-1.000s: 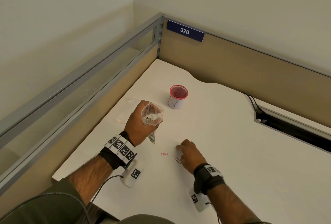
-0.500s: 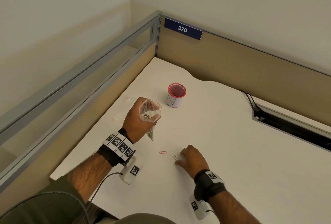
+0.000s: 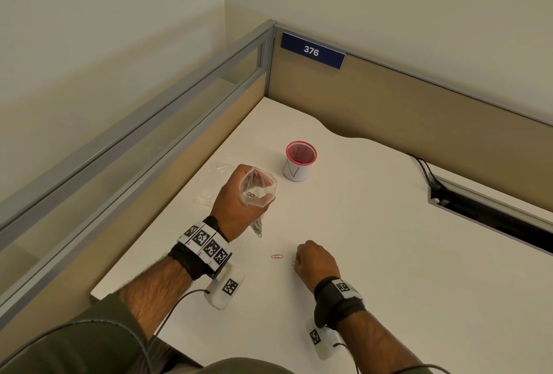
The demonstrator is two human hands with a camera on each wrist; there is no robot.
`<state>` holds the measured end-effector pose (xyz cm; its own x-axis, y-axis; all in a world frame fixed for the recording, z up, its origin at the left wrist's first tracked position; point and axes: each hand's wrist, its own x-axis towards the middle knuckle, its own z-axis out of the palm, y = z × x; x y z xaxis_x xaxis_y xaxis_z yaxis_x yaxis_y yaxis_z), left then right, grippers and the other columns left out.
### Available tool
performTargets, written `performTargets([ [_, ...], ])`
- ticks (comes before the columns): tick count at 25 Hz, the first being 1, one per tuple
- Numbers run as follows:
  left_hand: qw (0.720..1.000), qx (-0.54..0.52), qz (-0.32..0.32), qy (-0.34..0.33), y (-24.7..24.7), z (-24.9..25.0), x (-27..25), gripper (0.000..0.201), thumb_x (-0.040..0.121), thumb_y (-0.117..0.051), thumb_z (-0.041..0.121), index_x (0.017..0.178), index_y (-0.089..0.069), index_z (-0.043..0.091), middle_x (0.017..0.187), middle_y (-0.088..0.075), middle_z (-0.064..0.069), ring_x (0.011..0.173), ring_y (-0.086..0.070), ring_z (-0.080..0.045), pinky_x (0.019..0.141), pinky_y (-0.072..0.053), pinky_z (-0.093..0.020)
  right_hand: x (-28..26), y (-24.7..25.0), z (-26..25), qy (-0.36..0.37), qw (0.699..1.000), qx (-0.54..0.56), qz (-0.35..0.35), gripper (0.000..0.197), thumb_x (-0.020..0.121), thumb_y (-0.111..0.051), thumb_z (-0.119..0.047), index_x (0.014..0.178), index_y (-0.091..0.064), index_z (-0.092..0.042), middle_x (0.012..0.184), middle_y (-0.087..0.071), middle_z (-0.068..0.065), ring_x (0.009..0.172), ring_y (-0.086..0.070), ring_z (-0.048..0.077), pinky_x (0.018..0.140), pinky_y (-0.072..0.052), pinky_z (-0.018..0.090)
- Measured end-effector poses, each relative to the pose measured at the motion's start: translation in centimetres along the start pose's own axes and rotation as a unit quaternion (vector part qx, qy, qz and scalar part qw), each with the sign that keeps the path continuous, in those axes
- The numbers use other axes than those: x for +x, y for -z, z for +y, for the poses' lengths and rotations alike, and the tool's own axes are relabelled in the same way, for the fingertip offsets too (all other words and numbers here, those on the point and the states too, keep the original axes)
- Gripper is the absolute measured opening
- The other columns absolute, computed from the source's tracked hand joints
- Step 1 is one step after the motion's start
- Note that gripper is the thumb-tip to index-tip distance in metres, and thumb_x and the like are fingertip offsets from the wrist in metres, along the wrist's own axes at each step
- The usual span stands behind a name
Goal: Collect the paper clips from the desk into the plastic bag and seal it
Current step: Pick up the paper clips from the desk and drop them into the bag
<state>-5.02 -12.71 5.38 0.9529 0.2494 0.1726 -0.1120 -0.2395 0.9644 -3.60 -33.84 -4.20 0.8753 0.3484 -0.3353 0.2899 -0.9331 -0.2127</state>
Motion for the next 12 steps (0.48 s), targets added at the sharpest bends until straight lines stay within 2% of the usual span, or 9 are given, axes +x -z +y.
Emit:
performTargets([
  [2, 1.000, 0.001, -0.003, 0.002, 0.0, 0.2, 0.0, 0.037, 0.079, -0.081, 0.011, 0.107, -0.057, 0.012, 0.102, -0.069, 0.003, 0.099, -0.067, -0.006, 0.092, -0.052, -0.022, -0.1, 2.1, -0.1, -0.003, 0.998, 0.068, 0.016, 0.014, 0.088, -0.052, -0.019, 0.089, -0.064, -0.011, 0.099, -0.065, 0.007, 0.087, -0.061, 0.024, 0.077, -0.049, 0.031],
  [4, 1.000, 0.007, -0.001, 0.008, 0.1, 0.1, 0.0, 0.036, 0.079, -0.081, 0.008, 0.106, -0.057, 0.013, 0.101, -0.068, 0.007, 0.095, -0.065, 0.001, 0.091, -0.052, -0.019, -0.4, 5.4, -0.8, 0.018, 0.982, 0.164, 0.089, 0.009, 0.086, -0.060, -0.019, 0.083, -0.066, -0.013, 0.090, -0.067, 0.004, 0.080, -0.061, 0.020, 0.072, -0.050, 0.028],
  [6, 1.000, 0.008, -0.001, 0.008, 0.0, -0.1, 0.0, 0.036, 0.079, -0.081, 0.008, 0.106, -0.057, 0.012, 0.102, -0.069, 0.005, 0.098, -0.066, -0.003, 0.093, -0.053, -0.024, -1.3, 9.8, -2.4, 0.057, 0.944, 0.271, 0.178, 0.005, 0.085, -0.066, -0.018, 0.081, -0.068, -0.016, 0.083, -0.067, -0.002, 0.074, -0.061, 0.014, 0.068, -0.050, 0.020],
  [8, 1.000, 0.010, -0.001, 0.007, -0.1, -0.2, 0.0, 0.037, 0.079, -0.081, 0.009, 0.107, -0.057, 0.011, 0.103, -0.069, 0.003, 0.100, -0.067, -0.011, 0.093, -0.054, -0.029, -2.2, 13.9, -4.6, 0.111, 0.909, 0.331, 0.229, 0.004, 0.086, -0.067, -0.019, 0.083, -0.068, -0.018, 0.080, -0.066, -0.008, 0.071, -0.061, 0.007, 0.065, -0.052, 0.015],
  [10, 1.000, 0.014, -0.008, 0.010, -0.3, 0.0, 0.0, 0.039, 0.078, -0.082, 0.014, 0.107, -0.056, 0.015, 0.102, -0.067, 0.003, 0.101, -0.066, -0.017, 0.091, -0.055, -0.033, -2.7, 16.5, -6.5, 0.157, 0.889, 0.361, 0.234, 0.001, 0.087, -0.067, -0.018, 0.087, -0.068, -0.019, 0.079, -0.066, -0.010, 0.069, -0.062, 0.008, 0.066, -0.055, 0.016],
  [12, 1.000, 0.010, -0.024, 0.009, -0.4, 0.2, 0.0, 0.042, 0.074, -0.082, 0.027, 0.106, -0.054, 0.025, 0.100, -0.065, 0.006, 0.101, -0.066, -0.020, 0.088, -0.056, -0.036, -2.6, 17.2, -7.9, 0.183, 0.886, 0.370, 0.213, 0.003, 0.088, -0.066, -0.018, 0.090, -0.068, -0.019, 0.081, -0.067, -0.008, 0.070, -0.063, 0.009, 0.069, -0.058, 0.021],
])
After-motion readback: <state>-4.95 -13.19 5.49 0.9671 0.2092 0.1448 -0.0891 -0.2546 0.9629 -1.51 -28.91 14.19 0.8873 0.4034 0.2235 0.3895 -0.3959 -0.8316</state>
